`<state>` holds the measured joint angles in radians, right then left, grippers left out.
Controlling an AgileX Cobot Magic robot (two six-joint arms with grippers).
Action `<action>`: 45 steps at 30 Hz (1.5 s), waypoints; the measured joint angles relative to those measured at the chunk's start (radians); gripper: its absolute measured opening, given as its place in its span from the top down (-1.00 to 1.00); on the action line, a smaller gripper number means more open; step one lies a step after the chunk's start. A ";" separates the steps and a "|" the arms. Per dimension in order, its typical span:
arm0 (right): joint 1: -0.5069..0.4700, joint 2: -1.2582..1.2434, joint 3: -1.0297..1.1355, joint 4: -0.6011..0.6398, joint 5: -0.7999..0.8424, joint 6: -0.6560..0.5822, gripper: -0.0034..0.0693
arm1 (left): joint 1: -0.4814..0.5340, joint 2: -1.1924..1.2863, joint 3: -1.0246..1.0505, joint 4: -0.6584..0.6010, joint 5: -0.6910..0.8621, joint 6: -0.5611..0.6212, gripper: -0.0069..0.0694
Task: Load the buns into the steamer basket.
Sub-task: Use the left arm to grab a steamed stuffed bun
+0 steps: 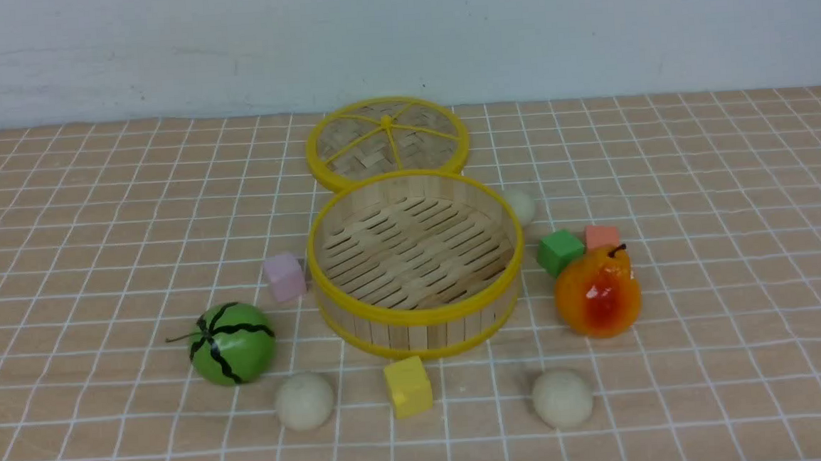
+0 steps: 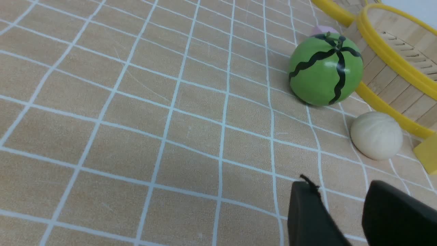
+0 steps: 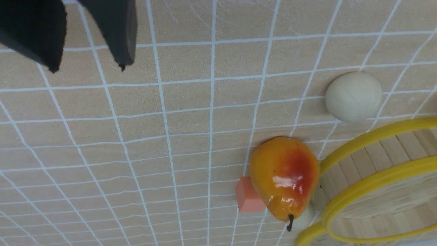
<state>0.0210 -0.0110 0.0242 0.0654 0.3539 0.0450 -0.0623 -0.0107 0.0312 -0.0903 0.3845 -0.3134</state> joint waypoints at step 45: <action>0.000 0.000 0.000 0.000 0.000 0.000 0.25 | 0.000 0.000 0.000 -0.036 -0.360 -0.045 0.19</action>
<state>0.0210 -0.0110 0.0242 0.0654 0.3539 0.0450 -0.0623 -0.0107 0.0312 -0.1265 0.0242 -0.3582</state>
